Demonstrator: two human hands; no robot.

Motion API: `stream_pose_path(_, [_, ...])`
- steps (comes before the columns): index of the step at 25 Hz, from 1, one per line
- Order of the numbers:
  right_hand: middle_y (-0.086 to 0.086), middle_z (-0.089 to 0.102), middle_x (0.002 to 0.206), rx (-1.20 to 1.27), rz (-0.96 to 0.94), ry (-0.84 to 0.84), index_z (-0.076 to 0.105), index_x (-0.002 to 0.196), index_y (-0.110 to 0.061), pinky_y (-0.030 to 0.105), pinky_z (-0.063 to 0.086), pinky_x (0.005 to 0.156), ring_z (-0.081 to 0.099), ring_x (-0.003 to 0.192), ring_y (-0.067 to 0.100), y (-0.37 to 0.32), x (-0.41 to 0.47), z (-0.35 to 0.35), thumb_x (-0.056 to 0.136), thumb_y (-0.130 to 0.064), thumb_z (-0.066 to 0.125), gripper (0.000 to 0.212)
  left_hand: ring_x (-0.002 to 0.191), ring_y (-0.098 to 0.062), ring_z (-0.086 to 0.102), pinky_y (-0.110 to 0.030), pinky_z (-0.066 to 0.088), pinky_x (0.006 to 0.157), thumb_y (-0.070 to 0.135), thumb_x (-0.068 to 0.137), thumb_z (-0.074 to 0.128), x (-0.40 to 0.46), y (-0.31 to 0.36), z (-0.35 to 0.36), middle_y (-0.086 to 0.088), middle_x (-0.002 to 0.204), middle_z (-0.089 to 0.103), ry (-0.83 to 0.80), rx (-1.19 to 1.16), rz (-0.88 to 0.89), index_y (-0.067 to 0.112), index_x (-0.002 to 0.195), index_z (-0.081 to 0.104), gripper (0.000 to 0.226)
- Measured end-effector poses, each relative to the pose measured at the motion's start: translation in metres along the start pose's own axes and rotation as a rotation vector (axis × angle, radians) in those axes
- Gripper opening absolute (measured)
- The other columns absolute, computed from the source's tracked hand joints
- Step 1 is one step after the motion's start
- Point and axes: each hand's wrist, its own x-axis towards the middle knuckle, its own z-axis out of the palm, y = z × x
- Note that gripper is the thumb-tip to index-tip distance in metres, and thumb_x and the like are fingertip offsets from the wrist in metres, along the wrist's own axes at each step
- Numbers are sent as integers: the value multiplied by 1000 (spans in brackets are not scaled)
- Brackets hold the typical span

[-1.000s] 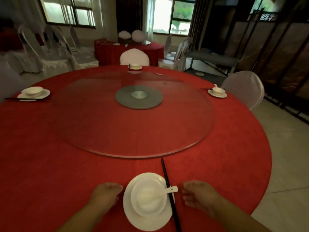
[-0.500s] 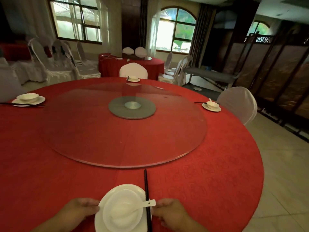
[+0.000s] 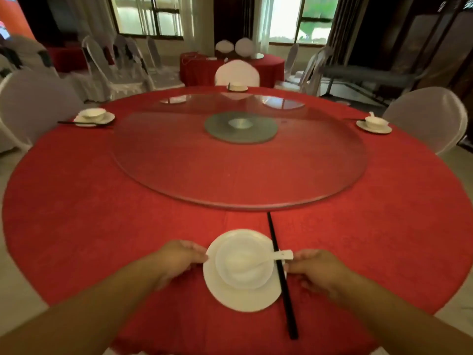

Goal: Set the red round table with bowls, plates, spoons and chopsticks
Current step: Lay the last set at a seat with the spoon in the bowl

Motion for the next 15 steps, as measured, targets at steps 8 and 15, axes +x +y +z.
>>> stream_pose_path(8, [-4, 69, 60, -22, -9, -35, 74, 99, -6, 20, 46, 49, 59, 49, 5, 3, 2, -2, 80, -9, 81, 20, 62, -8, 54, -17, 43, 54, 10, 84, 75, 1, 3, -2, 0, 72, 70, -11, 16, -46, 11, 95, 81, 13])
stream_pose_path(15, [2, 69, 78, -30, -19, -38, 76, 102, -9, 24, 49, 62, 59, 69, 10, 3, 3, -3, 81, -12, 80, 22, 70, -11, 55, -19, 47, 61, 10, 82, 77, 2, 5, -4, -1, 78, 73, 5, 11, -66, 12, 92, 83, 12])
